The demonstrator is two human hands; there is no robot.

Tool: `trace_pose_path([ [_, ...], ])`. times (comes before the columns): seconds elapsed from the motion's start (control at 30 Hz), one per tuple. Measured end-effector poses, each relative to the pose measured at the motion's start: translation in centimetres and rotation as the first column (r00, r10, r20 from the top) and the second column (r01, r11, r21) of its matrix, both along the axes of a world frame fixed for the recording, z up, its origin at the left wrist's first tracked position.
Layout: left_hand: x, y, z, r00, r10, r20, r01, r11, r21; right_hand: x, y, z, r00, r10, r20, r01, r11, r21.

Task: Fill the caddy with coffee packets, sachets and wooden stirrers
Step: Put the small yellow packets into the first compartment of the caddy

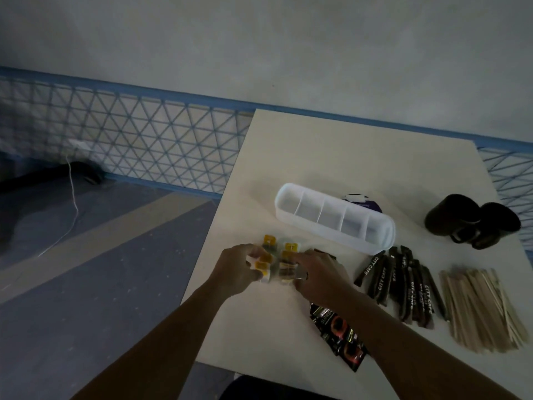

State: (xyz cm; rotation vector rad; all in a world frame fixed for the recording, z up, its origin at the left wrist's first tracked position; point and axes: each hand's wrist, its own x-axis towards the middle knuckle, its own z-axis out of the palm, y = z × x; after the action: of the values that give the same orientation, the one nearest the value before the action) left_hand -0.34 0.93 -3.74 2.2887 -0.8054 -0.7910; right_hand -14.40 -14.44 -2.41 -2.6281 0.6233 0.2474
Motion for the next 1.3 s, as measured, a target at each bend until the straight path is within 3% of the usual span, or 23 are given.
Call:
trace_pose_path([
  [0.2,-0.2,-0.3,-1.3,0.996,-0.022,0.085,0.021,1.0,0.008,0.6,0.3,-1.2,0.999,-0.024,-0.03,0.021,0.996,-0.089],
  [0.5,-0.2,0.1,-2.2,0.991,-0.007,0.13,0.013,0.999,-0.045,1.1,0.6,-2.0,0.997,-0.073,-0.013,0.072,0.994,-0.082],
  [0.67,-0.5,0.3,-1.8,0.999,0.029,0.029,-0.024,0.985,-0.169,0.8,0.8,-2.3,0.996,-0.086,-0.023,0.084,0.994,-0.069],
  [0.87,-0.7,0.3,-1.7,0.999,0.04,-0.025,-0.044,0.979,-0.197,0.5,1.3,-2.4,0.995,-0.097,-0.021,0.095,0.993,-0.072],
  [1.07,-0.5,0.2,-2.4,0.999,-0.029,0.022,0.033,0.972,-0.233,0.4,1.9,-2.2,0.992,-0.129,-0.014,0.127,0.988,-0.085],
  [1.3,-0.1,-0.3,-3.3,0.988,-0.069,0.139,0.089,0.986,-0.142,0.3,2.8,-1.9,0.985,-0.174,0.012,0.175,0.98,-0.09],
])
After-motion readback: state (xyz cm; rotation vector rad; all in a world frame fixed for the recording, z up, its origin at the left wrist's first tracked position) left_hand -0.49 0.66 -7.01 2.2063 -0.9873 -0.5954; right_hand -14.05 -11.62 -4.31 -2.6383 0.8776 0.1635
